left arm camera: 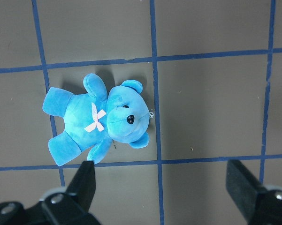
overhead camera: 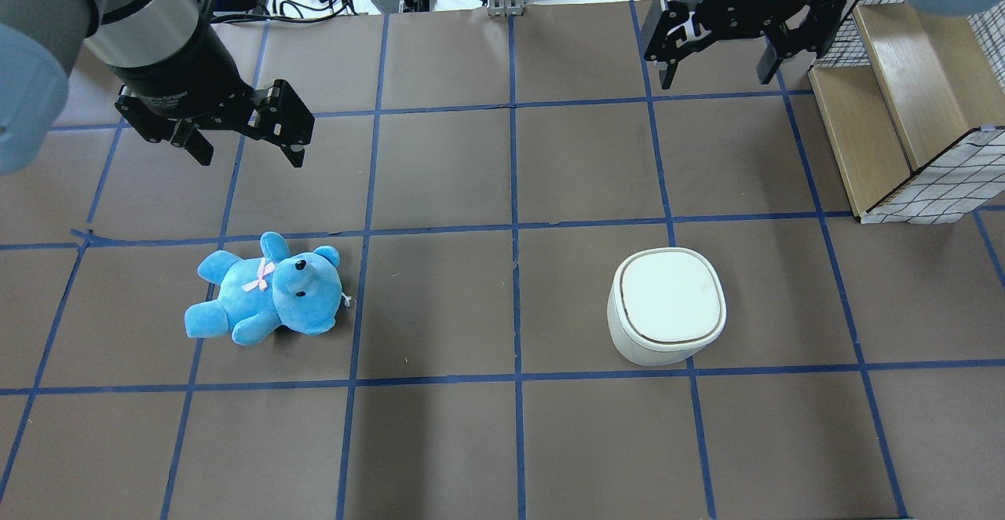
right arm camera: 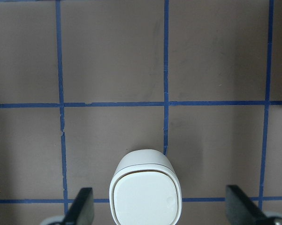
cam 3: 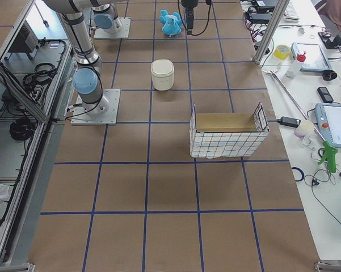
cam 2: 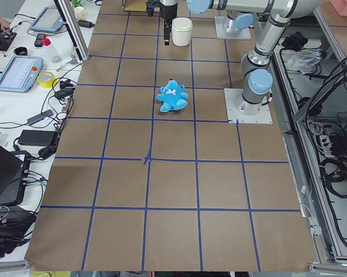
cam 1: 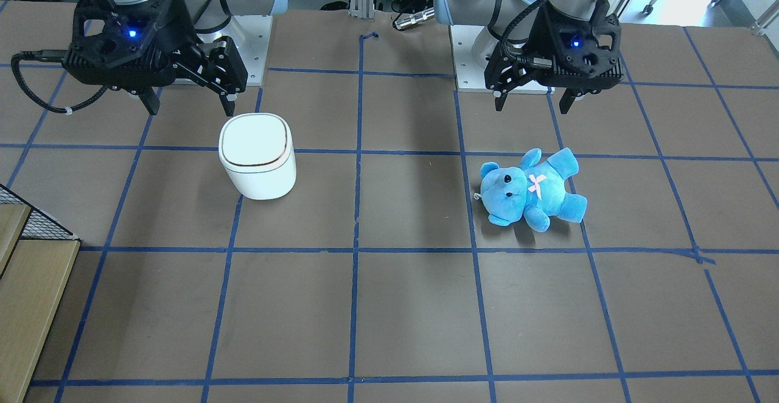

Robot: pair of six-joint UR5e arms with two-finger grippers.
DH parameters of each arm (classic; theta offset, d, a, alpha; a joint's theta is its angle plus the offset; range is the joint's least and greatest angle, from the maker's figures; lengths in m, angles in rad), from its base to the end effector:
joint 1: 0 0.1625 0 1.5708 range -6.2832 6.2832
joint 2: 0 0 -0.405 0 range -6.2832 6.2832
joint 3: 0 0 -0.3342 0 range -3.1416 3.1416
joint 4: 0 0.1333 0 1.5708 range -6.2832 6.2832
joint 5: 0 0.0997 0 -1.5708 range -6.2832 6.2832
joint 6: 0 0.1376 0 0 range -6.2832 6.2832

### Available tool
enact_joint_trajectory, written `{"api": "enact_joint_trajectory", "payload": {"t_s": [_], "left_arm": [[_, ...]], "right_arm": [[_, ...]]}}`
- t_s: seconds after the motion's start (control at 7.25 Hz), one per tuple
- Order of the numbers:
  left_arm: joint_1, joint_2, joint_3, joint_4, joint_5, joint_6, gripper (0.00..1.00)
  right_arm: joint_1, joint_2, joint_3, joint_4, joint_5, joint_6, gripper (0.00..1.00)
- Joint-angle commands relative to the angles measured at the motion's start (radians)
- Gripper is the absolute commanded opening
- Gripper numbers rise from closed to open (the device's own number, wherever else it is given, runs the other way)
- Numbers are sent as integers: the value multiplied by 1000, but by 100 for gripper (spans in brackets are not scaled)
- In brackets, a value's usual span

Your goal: Open trash can with right arm

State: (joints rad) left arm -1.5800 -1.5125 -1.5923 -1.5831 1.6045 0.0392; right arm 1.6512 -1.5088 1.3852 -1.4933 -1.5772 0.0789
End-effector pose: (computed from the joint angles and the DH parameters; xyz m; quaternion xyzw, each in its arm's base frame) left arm -0.1325 -0.4122 0.4441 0.0240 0.9995 -0.0120 0.0170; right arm 0.1692 -0.4505 0.4751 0.0007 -0.9997 0.0232 0.0014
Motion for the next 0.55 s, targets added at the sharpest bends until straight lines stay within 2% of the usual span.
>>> {"api": "enact_joint_trajectory", "payload": {"t_s": [0.0,0.41], "left_arm": [[0,0,0,0,0,1,100],[0,0,0,0,0,1,100]], "right_arm": [[1,-1,0,2,-4,-1,100],[-4,1,3,30,-4,-2,100]]}}
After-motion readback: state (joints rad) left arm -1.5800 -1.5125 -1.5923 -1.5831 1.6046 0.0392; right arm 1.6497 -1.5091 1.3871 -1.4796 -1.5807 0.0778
